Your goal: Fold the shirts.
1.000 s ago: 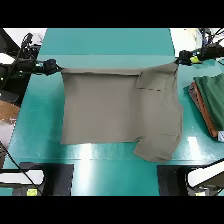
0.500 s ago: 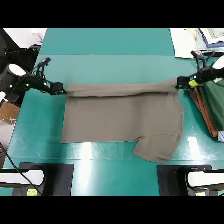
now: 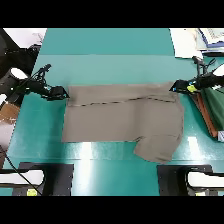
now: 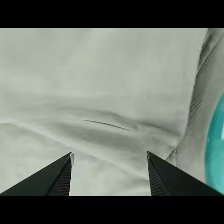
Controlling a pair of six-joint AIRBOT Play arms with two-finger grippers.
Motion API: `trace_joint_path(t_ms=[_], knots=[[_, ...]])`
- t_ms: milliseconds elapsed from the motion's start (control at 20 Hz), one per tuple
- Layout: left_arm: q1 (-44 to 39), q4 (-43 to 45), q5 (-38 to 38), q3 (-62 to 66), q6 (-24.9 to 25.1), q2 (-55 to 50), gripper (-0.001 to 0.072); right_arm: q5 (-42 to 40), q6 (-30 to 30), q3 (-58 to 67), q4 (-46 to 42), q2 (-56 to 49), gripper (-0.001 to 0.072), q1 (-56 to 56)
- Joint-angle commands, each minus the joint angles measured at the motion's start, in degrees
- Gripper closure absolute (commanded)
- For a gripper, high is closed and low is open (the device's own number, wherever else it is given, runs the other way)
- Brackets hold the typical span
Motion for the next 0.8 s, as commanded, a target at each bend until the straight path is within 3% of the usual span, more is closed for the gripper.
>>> trace_joint_path(t_ms=[0, 200, 500, 750], knots=[[2.47, 2.80, -5.77, -0.33, -1.01, 4.42, 0.0181, 9.97, -0.68, 2.47, 2.89, 2.32, 0.0192, -2.91], [5.99, 4.37, -13.05, -11.41, 0.26, 13.38, 0.0181, 15.02, -2.67, -4.20, 2.97, 10.91, 0.0214, -7.08], [5.97, 3.43, -11.08, -29.92, -2.40, 21.73, 0.0182, 13.60, -4.70, -16.76, 2.93, 21.59, 0.0214, -8.37], [5.81, 0.83, -8.15, -38.14, -3.06, 24.98, 0.0182, 13.22, -4.70, -19.37, 2.95, 24.72, 0.0214, -8.33]])
